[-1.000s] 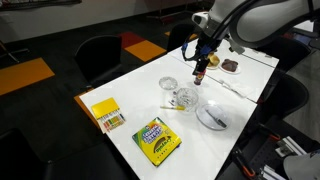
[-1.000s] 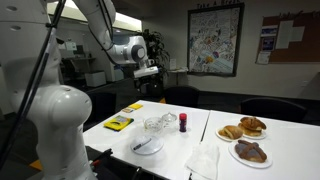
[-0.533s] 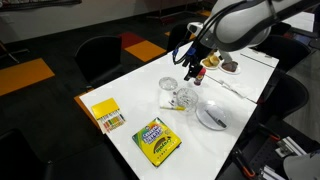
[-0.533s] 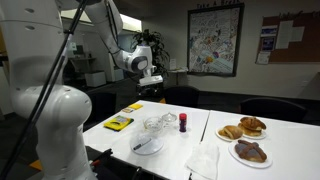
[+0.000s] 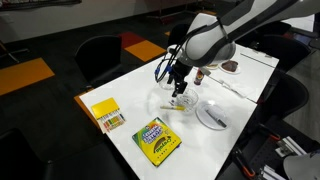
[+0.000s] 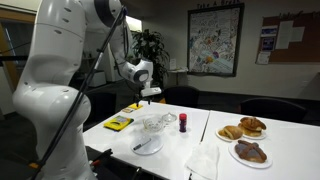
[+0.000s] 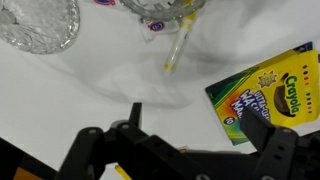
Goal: Move the marker to the right
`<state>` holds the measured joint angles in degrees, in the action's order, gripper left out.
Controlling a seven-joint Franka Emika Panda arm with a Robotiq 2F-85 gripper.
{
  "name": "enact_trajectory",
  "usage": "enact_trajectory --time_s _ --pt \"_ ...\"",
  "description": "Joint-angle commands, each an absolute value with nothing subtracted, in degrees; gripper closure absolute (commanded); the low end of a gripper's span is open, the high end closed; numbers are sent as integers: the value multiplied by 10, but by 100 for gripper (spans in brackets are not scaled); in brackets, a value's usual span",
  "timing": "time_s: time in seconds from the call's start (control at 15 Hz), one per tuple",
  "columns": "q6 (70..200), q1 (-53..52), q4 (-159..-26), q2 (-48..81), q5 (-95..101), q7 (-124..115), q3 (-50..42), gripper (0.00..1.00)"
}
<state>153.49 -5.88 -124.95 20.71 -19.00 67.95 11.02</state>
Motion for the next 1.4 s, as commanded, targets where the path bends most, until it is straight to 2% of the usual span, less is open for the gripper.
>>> enact_trajectory --time_s 0.0,0.73,1.33 --pt "1497 -56 -1187 281 -123 632 123 0" --pt "1418 -100 -1074 399 36 357 112 0" --pt "1391 -114 -1079 409 105 229 98 0"
